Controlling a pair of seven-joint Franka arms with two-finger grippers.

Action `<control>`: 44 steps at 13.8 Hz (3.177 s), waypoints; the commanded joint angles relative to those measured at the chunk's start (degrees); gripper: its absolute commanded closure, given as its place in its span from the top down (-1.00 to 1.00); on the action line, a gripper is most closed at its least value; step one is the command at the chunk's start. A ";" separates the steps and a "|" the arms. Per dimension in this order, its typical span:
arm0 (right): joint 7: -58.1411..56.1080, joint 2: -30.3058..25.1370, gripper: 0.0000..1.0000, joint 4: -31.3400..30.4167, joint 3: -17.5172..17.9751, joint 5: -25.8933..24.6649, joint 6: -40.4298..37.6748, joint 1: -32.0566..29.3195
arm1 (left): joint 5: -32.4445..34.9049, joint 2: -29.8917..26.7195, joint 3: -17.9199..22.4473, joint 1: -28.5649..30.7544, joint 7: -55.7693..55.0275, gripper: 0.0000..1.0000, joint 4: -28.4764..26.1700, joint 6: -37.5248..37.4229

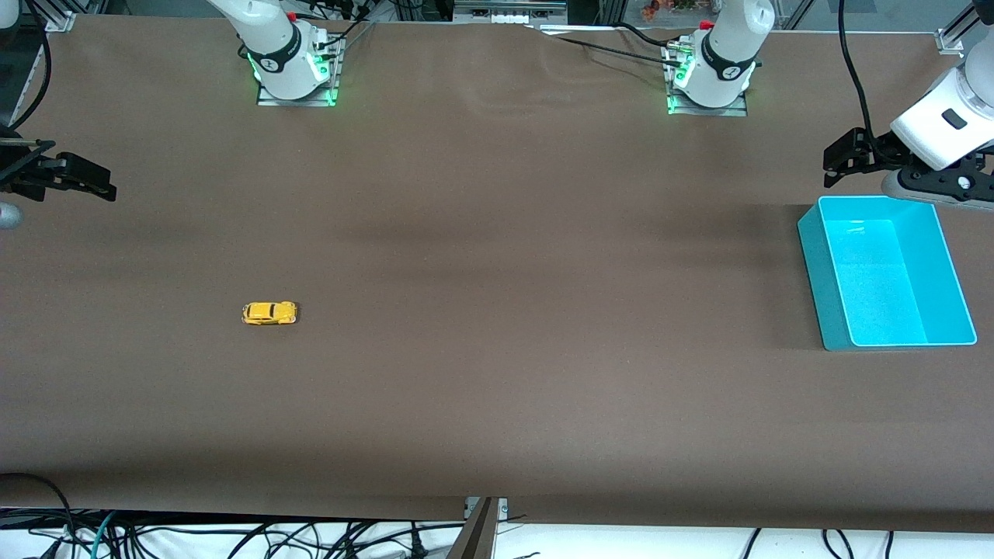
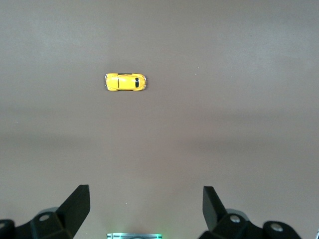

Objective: Wind and store yellow beetle car

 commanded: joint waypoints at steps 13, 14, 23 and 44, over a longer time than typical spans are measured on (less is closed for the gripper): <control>-0.21 0.06 1.00 0.18 0.76 0.71 0.16 -0.91 | 0.90 0.41 0.48 -0.70 -0.25 1.00 0.41 -1.10; -0.21 -0.02 1.00 0.18 0.76 0.71 0.16 -0.91 | 0.90 0.41 0.48 -0.79 -0.34 1.00 0.41 -1.10; 0.57 2.88 1.00 0.18 1.03 0.79 0.25 0.23 | 0.64 1.73 3.38 -3.08 0.19 1.00 1.47 -2.16; -70.85 23.36 1.00 -14.40 1.20 1.85 41.44 4.80 | 0.72 2.96 2.85 -3.78 -0.60 1.00 3.23 -3.21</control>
